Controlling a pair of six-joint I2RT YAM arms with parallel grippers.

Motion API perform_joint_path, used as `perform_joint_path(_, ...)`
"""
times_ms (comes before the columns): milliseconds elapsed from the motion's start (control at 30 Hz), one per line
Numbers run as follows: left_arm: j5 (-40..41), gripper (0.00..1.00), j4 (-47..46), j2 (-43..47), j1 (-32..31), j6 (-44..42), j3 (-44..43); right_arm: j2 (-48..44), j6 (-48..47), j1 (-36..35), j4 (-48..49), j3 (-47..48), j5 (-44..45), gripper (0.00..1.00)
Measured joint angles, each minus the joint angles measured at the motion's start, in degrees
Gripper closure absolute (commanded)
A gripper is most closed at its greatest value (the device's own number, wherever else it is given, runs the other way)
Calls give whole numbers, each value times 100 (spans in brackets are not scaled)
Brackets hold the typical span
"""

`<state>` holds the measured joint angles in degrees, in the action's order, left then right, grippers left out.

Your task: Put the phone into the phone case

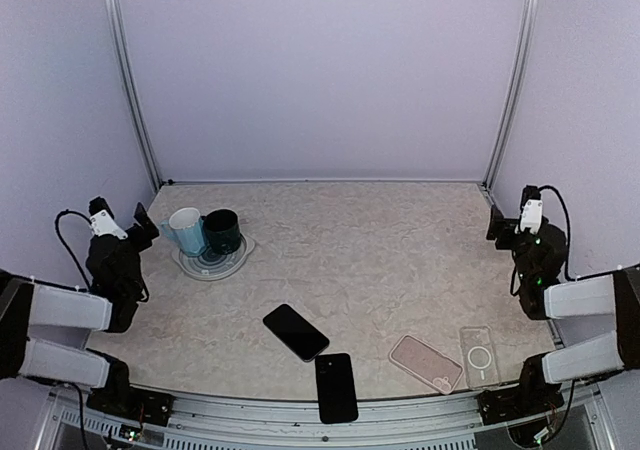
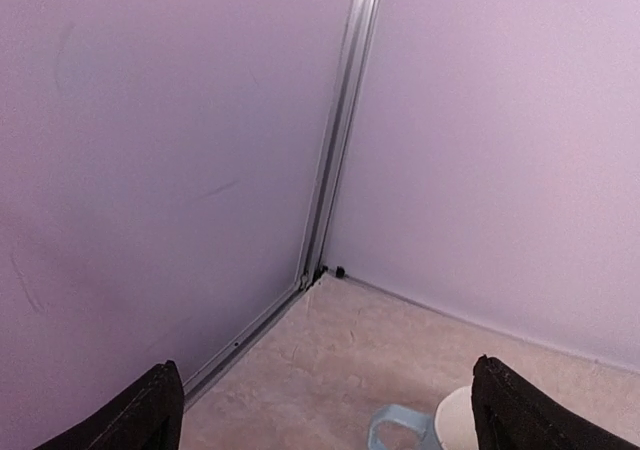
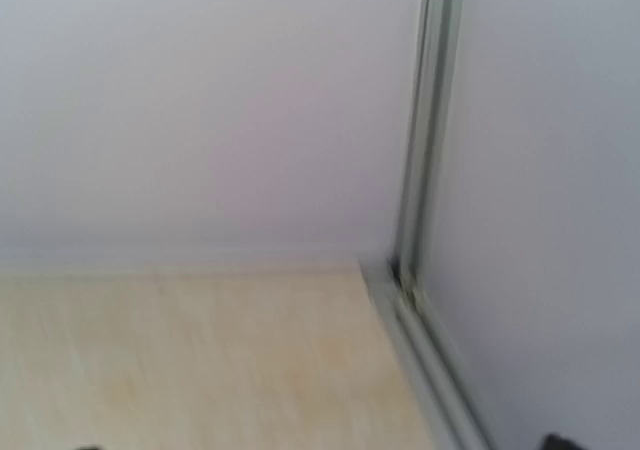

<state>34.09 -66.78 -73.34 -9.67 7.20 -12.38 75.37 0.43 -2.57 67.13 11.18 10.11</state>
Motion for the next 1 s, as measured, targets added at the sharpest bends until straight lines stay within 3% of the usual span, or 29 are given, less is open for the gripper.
perform_joint_path(100, 697, 1, 223, 1008, -361, 160, 72, -933, 310, -7, -1692, 1167, -258, 31)
perform_joint_path(233, 1652, 1, 603, 1871, -1226, 98, 35, -1174, 835, -245, -3628, 2774, -651, 43)
perform_joint_path(400, 2011, 1, 1985, 2490, -2035, 234, -662, -632, 1147, -1598, -6255, 4033, -844, 49)
perform_joint_path(533, 1902, 1, 3314, 2450, -2673, 566, -1746, -136, 1303, -2671, -7949, 4308, -1296, 47)
perform_joint_path(667, 1803, 1, 3897, 2365, -3510, 525, -2059, -35, 1639, -3692, -9475, 4310, -1499, 42)
perform_joint_path(800, 1467, 1, 4264, 2295, -4017, 417, -2140, -59, 2321, -4256, -10356, 4280, -1449, 40)
perform_joint_path(1000, 667, 1, 4369, 1801, -4205, 376, -2457, 306, 2846, -4662, -10981, 3974, -1296, 39)
